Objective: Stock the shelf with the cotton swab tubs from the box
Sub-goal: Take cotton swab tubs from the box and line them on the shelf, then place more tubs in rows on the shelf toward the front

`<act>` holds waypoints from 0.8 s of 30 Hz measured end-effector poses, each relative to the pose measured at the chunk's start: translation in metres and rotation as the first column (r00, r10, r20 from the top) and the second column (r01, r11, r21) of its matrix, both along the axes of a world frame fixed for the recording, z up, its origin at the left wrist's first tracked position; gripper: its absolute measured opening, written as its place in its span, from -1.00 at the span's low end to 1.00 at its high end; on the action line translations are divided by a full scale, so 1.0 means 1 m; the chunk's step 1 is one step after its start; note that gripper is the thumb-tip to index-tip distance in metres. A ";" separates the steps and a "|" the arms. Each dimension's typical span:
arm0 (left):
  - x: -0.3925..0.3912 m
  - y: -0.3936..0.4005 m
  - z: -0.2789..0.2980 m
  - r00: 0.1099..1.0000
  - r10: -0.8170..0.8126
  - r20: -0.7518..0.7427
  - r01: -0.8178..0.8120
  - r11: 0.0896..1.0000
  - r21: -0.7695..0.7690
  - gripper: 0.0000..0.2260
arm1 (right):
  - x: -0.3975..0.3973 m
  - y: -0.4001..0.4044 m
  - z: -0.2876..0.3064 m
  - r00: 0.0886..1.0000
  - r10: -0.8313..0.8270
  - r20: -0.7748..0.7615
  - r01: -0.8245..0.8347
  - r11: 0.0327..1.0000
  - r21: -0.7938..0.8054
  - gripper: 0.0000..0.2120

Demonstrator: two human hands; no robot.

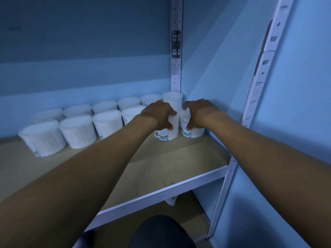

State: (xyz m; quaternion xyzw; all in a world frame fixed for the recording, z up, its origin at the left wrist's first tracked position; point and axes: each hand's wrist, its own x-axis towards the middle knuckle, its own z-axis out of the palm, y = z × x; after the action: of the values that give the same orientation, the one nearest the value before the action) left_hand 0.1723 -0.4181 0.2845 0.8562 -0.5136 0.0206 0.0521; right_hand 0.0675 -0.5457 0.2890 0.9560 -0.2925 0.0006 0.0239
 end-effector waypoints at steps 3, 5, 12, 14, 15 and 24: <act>-0.013 0.007 0.001 1.000 0.001 0.000 -0.001 1.000 0.008 -0.38 | -0.013 0.008 -0.002 1.000 0.003 -0.006 -0.003 1.000 -0.017 -0.25; -0.020 0.012 0.002 1.000 -0.011 0.013 0.011 1.000 0.008 -0.38 | -0.022 0.013 -0.003 1.000 0.006 0.008 -0.006 1.000 -0.023 -0.26; -0.038 0.024 0.003 0.999 -0.025 0.046 0.023 0.999 0.039 -0.37 | -0.049 0.027 -0.003 0.999 0.009 0.041 -0.008 1.000 -0.017 -0.27; -0.043 0.028 0.004 0.998 -0.030 0.053 0.028 0.999 0.034 -0.37 | -0.055 0.030 -0.002 0.999 0.010 0.046 -0.010 1.000 -0.008 -0.24; -0.045 0.030 0.004 0.998 -0.031 0.056 0.029 0.999 0.031 -0.37 | -0.057 0.031 -0.002 0.999 0.010 0.051 -0.009 1.000 -0.004 -0.23; -0.066 0.045 0.007 0.991 -0.093 0.099 0.093 0.996 0.012 -0.38 | -0.078 0.041 0.003 0.999 0.024 0.042 -0.024 1.000 0.010 -0.25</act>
State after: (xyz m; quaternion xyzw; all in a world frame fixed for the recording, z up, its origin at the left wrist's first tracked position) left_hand 0.1066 -0.3733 0.2914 0.8294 -0.5549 0.0591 0.0243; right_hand -0.0103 -0.5048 0.2917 0.9593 -0.2814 0.0191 0.0127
